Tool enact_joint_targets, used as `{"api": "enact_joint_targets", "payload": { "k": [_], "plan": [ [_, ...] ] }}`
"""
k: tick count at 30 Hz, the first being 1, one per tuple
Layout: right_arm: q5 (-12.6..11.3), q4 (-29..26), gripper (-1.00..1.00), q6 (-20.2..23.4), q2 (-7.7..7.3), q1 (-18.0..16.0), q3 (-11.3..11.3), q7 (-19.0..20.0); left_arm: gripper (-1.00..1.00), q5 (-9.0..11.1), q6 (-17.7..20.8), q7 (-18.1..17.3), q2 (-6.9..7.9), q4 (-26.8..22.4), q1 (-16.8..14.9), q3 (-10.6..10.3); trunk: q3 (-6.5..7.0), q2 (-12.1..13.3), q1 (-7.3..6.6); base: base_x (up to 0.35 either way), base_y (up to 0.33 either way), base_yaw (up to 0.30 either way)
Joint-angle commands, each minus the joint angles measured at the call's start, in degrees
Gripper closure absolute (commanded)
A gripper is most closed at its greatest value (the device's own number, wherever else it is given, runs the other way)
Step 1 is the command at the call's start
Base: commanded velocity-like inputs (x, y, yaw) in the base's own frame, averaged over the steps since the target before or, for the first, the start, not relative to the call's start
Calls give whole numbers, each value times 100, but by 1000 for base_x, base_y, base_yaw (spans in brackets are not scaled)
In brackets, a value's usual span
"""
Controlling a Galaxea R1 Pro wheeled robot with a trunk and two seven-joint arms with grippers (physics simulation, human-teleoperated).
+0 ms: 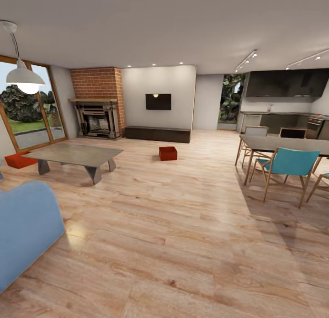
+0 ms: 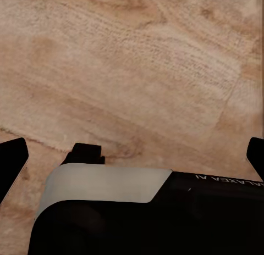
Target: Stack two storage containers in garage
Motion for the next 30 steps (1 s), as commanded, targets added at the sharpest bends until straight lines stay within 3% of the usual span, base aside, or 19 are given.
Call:
{"api": "enact_joint_targets", "payload": {
  "k": [1,30],
  "plan": [
    [4,-3,-100,-1,0,-2,3,-2,-100,48,-21,22,0,4,-4,-50,-6,-2,3,344,0,0],
    [4,-3,-100,0,0,-2,3,-2,-100,48,-21,22,0,4,-4,-50,-6,-2,3,344,0,0]
  ]
}}
